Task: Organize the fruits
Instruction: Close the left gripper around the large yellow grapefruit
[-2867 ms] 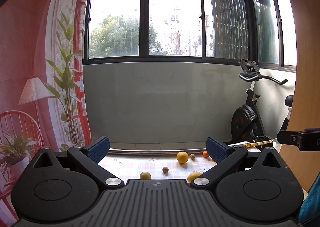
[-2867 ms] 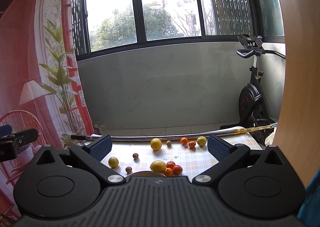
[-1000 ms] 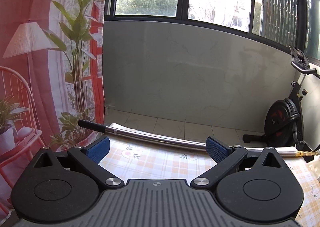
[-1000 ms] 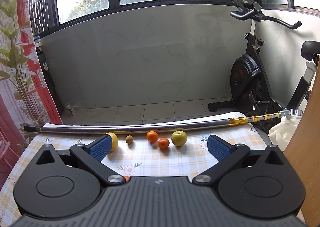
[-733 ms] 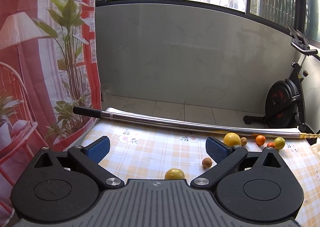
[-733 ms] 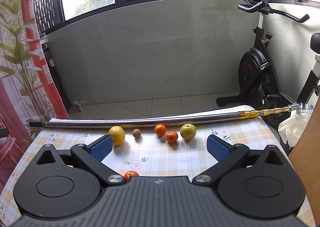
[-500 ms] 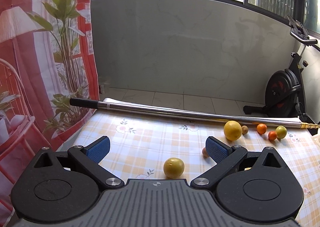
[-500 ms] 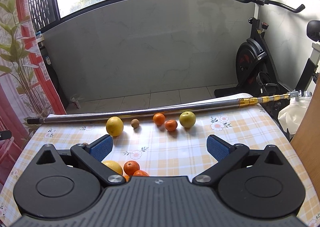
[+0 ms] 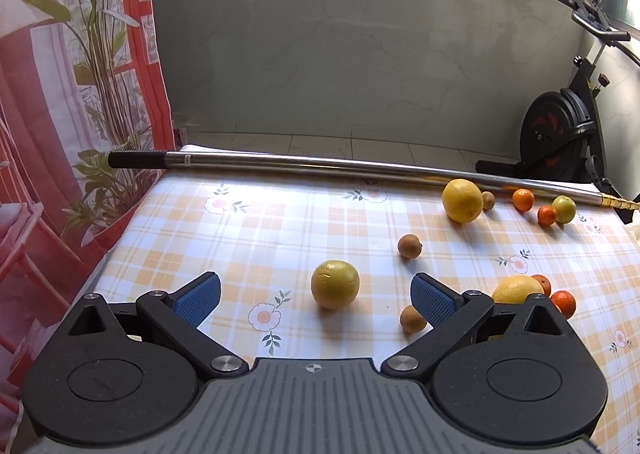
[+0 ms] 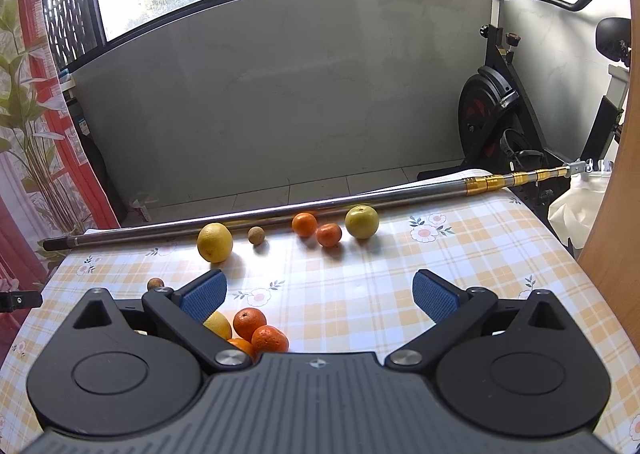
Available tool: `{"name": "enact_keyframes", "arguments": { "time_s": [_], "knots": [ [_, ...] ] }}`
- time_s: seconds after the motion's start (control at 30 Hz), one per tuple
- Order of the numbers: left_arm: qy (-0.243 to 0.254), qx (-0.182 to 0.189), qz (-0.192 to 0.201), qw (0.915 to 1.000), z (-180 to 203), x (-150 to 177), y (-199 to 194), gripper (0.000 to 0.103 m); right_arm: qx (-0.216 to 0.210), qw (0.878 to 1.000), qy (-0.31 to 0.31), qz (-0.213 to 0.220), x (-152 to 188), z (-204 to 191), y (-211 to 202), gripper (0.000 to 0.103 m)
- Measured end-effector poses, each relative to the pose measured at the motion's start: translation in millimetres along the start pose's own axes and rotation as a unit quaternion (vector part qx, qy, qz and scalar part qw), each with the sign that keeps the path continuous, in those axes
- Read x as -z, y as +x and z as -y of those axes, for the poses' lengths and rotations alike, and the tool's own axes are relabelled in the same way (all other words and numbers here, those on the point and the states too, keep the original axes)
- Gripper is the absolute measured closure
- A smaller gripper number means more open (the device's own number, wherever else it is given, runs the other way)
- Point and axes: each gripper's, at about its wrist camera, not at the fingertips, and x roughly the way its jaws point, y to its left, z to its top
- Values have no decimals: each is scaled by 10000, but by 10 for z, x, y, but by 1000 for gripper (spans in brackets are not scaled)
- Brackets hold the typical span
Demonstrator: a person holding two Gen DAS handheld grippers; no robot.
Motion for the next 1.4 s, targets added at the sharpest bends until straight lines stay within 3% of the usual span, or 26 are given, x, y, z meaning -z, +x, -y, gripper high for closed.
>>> {"name": "enact_keyframes", "arguments": {
  "time_s": [0.1, 0.23, 0.47, 0.87, 1.03, 1.1, 1.4],
  "knots": [
    [-266, 46, -76, 9996, -55, 8, 160, 11, 26, 10000, -4, -42, 21, 22, 42, 2],
    [-568, 209, -231, 9979, -110, -7, 393, 13, 60, 9999, 28, -115, 61, 65, 92, 2],
    [-225, 276, -406, 9985, -7, -1, 747, 38, 104, 9996, 109, -254, 91, 112, 211, 4],
    [139, 567, -628, 9963, 73, -20, 1128, 39, 86, 9981, 256, -559, 13, 125, 538, 6],
    [-25, 698, -818, 9942, 12, -63, 1063, 39, 80, 9970, 128, -754, -112, 62, 625, 7],
    [82, 581, -803, 9950, 27, -72, 996, 39, -83, 9962, 244, -835, -163, 45, 619, 7],
    [12, 512, -627, 9967, 18, 46, 908, 38, -260, 9992, 12, -289, -91, -152, 224, 7]
  ]
}}
